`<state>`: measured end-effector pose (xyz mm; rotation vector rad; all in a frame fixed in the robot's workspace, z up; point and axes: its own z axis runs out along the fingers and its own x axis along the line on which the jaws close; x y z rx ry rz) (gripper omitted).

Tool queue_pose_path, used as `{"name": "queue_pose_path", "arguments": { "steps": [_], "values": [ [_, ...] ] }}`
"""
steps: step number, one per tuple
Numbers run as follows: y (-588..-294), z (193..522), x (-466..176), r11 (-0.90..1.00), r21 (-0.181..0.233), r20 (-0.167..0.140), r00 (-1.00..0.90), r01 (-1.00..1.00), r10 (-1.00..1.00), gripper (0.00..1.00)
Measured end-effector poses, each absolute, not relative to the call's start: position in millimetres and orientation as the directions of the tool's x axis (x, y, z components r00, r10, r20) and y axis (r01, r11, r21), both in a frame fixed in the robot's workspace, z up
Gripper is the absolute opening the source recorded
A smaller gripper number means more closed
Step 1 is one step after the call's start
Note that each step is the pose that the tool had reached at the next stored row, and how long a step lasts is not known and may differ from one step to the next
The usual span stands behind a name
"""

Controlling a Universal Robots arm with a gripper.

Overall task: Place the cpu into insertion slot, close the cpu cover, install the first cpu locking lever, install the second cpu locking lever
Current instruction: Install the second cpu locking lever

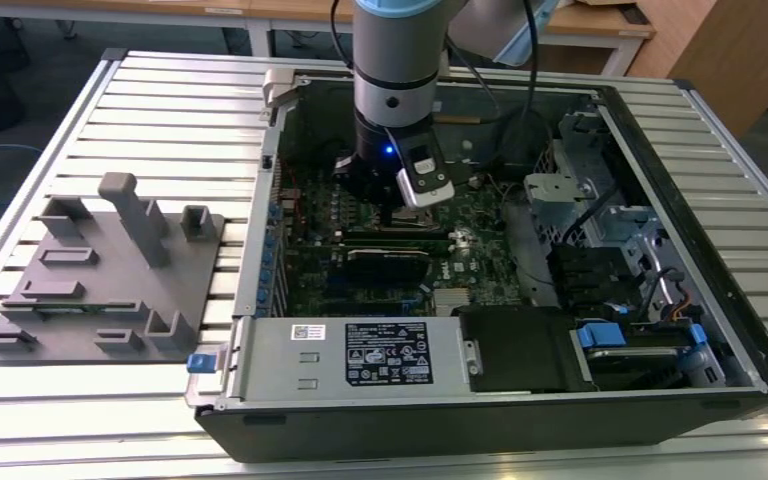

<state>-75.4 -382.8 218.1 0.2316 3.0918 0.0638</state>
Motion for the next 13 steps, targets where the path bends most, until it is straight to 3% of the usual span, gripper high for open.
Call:
{"name": "queue_pose_path", "arguments": {
  "steps": [13],
  "values": [
    [-382.8,217.9,-80.3,0.988,0.044,-0.037,-0.988,0.148,0.15,0.1]
  ]
}}
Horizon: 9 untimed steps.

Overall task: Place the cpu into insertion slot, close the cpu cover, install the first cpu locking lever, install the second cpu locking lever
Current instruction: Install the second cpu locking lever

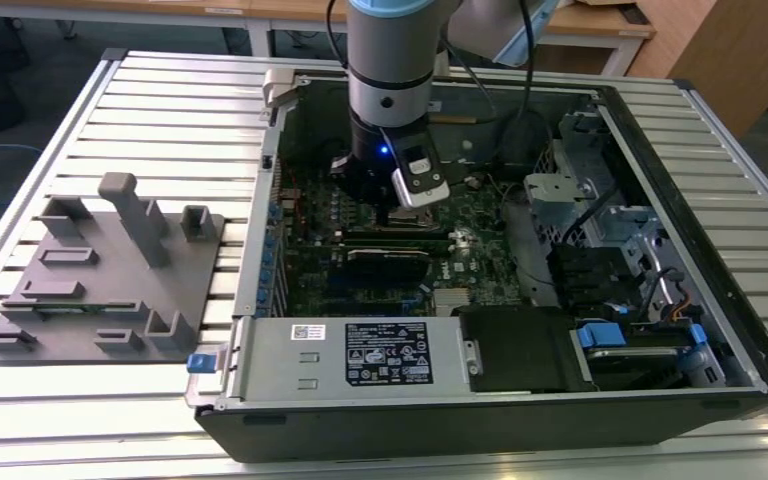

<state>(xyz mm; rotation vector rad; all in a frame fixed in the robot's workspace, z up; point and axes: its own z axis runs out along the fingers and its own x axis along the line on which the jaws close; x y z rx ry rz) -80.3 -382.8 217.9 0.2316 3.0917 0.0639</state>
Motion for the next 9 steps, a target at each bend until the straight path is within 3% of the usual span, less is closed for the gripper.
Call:
{"name": "queue_pose_path", "arguments": {
  "steps": [9],
  "values": [
    [-382.9,214.2,-80.3,0.988,0.044,-0.037,-0.988,0.148,0.15,0.1]
  ]
}}
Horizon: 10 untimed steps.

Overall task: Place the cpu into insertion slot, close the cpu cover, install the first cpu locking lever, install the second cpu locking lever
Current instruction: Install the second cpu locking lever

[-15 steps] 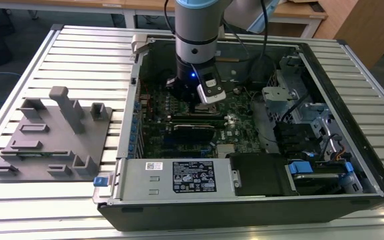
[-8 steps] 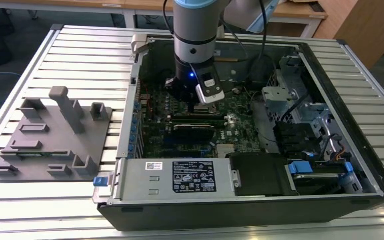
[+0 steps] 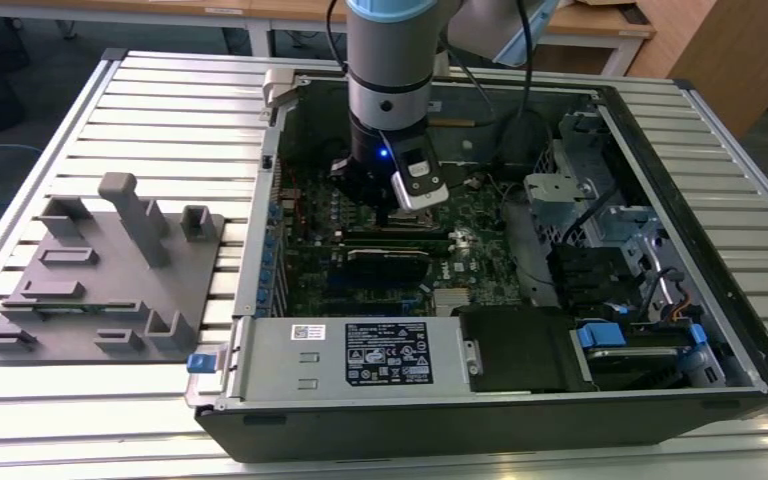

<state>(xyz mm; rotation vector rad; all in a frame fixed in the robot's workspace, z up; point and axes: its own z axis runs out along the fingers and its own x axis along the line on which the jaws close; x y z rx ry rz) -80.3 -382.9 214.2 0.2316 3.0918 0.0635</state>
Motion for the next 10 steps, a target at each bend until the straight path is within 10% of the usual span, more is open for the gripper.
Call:
{"name": "queue_pose_path", "arguments": {
  "steps": [10],
  "values": [
    [-382.8,212.7,-80.3,0.988,0.044,-0.037,-0.988,0.148,0.15,0.1]
  ]
}}
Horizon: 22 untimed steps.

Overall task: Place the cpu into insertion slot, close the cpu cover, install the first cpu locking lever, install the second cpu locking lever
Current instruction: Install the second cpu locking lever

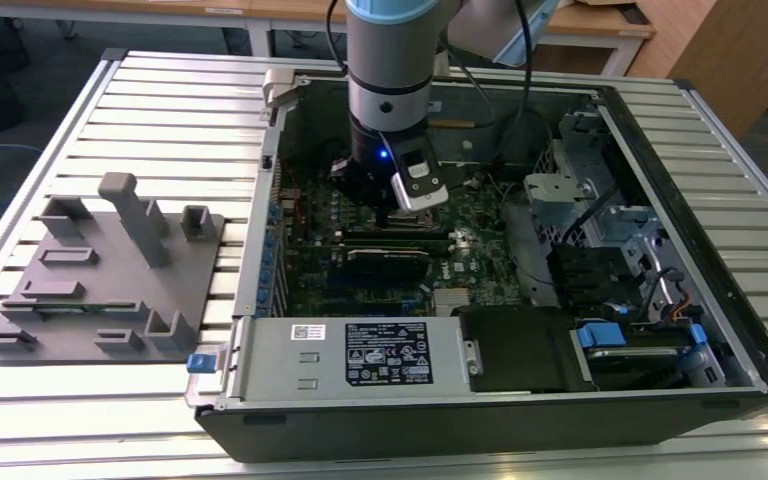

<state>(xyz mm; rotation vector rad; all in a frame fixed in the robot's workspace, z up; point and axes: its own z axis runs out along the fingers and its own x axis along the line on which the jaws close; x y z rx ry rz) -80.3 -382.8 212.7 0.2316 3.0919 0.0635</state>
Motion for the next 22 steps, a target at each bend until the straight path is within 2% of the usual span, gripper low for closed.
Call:
{"name": "queue_pose_path", "arguments": {
  "steps": [22],
  "values": [
    [-382.8,209.5,-80.3,0.988,0.044,-0.037,-0.988,0.148,0.15,0.1]
  ]
}}
